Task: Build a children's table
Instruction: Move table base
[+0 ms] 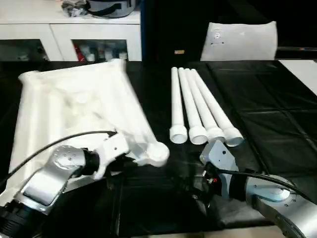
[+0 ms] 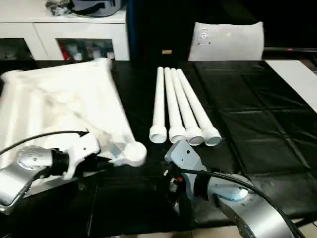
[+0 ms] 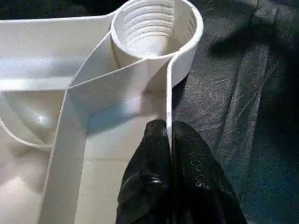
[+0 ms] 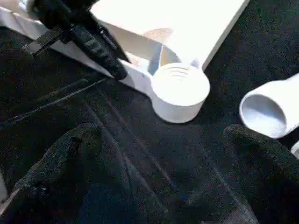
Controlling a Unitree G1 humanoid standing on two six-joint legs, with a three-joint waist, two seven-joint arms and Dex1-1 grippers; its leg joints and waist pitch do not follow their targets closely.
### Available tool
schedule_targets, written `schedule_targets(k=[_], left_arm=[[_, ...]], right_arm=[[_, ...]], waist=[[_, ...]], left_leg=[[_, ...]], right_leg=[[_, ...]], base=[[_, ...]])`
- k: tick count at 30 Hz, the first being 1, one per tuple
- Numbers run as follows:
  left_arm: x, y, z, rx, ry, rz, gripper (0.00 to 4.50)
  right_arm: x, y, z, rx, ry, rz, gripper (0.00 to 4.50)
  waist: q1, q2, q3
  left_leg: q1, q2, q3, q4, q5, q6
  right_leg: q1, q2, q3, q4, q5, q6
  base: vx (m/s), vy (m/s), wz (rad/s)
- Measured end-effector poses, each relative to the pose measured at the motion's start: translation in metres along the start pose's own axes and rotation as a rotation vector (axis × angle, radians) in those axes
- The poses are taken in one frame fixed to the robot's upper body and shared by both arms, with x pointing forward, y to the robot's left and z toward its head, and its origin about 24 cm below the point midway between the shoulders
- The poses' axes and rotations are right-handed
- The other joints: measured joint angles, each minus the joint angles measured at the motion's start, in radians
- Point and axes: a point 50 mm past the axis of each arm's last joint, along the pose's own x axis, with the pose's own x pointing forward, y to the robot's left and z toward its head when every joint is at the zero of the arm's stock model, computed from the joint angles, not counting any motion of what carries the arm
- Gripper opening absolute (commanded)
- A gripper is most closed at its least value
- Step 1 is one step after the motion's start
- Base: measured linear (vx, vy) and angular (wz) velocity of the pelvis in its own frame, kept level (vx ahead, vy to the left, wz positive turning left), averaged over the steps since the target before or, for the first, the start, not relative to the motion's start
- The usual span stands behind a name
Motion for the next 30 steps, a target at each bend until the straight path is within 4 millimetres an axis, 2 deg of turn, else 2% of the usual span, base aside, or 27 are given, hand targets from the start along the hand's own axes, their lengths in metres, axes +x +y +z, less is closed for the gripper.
schedule_targets(k=[2,3,5,10,13,15,17,21,23,30], left_arm=[[0.000,0.000,0.000,0.004,-0.015,-0.001,0.03],[-0.001,0.000,-0.001,-0.007,-0.024,0.000,0.28],[-0.001,0.000,-0.001,-0.013,-0.031,-0.002,0.44],[-0.015,-0.002,0.020,0.000,-0.173,0.000,0.77],[-0.018,-0.005,0.022,-0.002,-0.197,0.006,0.99],[-0.024,-0.007,0.015,-0.029,-0.175,0.037,1.19],[-0.025,-0.010,0.018,-0.027,-0.177,0.048,1.45],[-0.030,-0.017,0.022,-0.023,-0.169,0.071,1.55],[-0.031,-0.021,0.021,-0.042,-0.155,0.088,1.83],[-0.029,-0.033,0.033,-0.061,-0.189,0.095,1.93]], right_arm=[[0.004,-0.006,0.005,0.025,-0.040,-0.038,4.50],[0.005,-0.009,0.009,0.058,-0.079,-0.052,4.50],[0.005,-0.012,0.014,0.074,-0.112,-0.062,4.50],[0.029,-0.039,0.042,0.086,-0.190,-0.246,4.50],[0.037,-0.060,0.047,0.061,-0.160,-0.390,4.50],[0.052,-0.067,0.049,0.099,-0.133,-0.422,4.50],[0.063,-0.076,0.054,0.119,-0.103,-0.457,4.50],[0.084,-0.087,0.060,0.152,-0.043,-0.485,4.50],[0.097,-0.094,0.061,0.178,-0.011,-0.500,4.50],[0.127,-0.112,0.057,0.281,0.075,-0.551,4.50]], waist=[[0.000,-0.001,0.001],[-0.001,-0.002,0.001],[0.000,-0.002,0.001],[-0.003,-0.005,0.002],[0.003,-0.006,0.001],[-0.001,-0.006,0.001],[-0.002,-0.006,0.001],[-0.001,-0.008,0.002],[0.000,-0.009,0.002],[0.003,-0.020,0.002]], left_leg=[[0.000,0.000,0.000,0.000,0.000,0.000],[0.000,0.000,0.001,0.000,0.000,0.000],[0.000,0.000,0.001,0.000,0.000,0.000],[0.000,0.001,0.002,0.000,0.001,-0.002],[0.000,0.001,0.002,-0.002,0.002,-0.004],[0.000,0.002,0.004,-0.002,0.003,-0.005],[-0.003,0.002,0.004,-0.002,0.004,-0.006],[-0.005,0.004,0.005,-0.003,0.006,-0.009],[-0.006,0.005,0.007,-0.003,0.006,-0.010],[-0.010,0.007,0.011,-0.002,0.009,-0.008]], right_leg=[[0.000,0.000,0.000,0.000,0.000,0.000],[-0.001,0.000,0.000,0.001,0.000,0.000],[-0.001,0.000,0.000,0.001,0.000,0.000],[-0.002,0.000,0.000,0.003,0.000,-0.001],[-0.002,0.000,-0.001,0.003,0.000,-0.001],[-0.003,0.000,0.000,0.004,-0.001,-0.001],[-0.007,0.000,0.000,0.004,0.000,-0.002],[-0.009,0.001,-0.001,0.004,0.000,-0.002],[-0.010,0.001,-0.001,0.005,0.000,-0.002],[-0.015,0.001,-0.001,0.007,0.000,-0.003]], base=[[0.000,0.000,0.00],[0.000,0.000,0.00],[0.000,0.000,0.00],[0.000,0.000,0.00],[0.000,0.000,0.00],[0.000,0.000,0.00],[0.000,0.000,0.00],[0.000,0.000,0.00],[0.000,0.000,0.00],[0.000,0.000,0.00]])
